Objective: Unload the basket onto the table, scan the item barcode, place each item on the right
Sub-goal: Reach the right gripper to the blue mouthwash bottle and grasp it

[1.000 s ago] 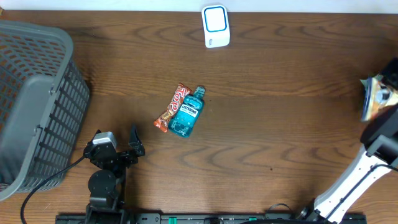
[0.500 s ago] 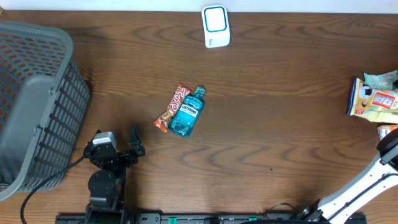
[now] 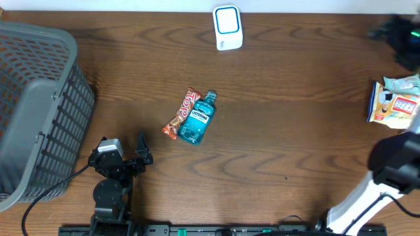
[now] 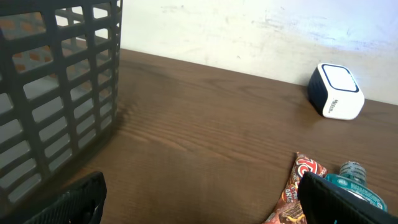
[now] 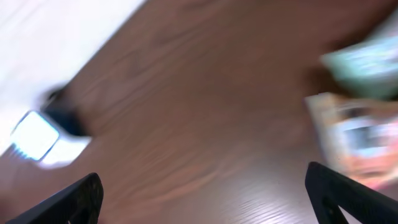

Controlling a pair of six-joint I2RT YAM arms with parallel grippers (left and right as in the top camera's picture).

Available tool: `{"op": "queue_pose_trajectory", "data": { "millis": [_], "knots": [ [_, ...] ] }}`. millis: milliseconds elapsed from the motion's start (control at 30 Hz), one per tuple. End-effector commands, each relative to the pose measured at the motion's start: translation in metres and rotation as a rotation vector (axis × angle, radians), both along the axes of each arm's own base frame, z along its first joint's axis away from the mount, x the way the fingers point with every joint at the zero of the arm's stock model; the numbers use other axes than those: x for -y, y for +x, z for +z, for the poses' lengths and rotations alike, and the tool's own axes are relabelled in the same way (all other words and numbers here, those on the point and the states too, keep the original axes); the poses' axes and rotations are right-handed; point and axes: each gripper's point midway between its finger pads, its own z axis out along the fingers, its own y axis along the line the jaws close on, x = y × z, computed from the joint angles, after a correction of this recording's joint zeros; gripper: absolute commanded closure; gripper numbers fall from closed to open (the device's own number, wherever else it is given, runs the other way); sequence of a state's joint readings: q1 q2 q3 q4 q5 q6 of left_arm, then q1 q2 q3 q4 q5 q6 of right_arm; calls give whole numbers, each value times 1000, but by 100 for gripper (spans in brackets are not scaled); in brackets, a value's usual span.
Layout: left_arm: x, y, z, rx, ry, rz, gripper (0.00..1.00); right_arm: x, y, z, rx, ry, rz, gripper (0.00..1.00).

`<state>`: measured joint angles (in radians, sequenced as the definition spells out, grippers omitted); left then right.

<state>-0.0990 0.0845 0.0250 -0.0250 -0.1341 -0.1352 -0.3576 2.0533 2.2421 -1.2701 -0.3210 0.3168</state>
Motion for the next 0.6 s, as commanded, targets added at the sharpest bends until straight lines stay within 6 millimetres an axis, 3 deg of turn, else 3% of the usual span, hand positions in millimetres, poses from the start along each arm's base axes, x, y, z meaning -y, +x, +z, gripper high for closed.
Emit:
{"op": "queue_pose_trajectory", "data": {
  "millis": [0, 167, 300, 467, 567],
  "knots": [
    [-4, -2, -18, -54, 0, 22, 2, -68, 8, -6, -40, 72, 80, 1],
    [-4, -2, -18, -54, 0, 22, 2, -167, 9, -22, -95, 93, 252, 1],
    [-4, -2, -18, -54, 0, 22, 2, -247, -3, -35, -128, 75, 422, 1],
    [-4, -2, -18, -54, 0, 22, 2, -321, -25, -59, -166, -15, 594, 1],
    [-4, -2, -18, -54, 0, 22, 2, -353, -45, -79, -252, -3, 602, 1]
  ]
}}
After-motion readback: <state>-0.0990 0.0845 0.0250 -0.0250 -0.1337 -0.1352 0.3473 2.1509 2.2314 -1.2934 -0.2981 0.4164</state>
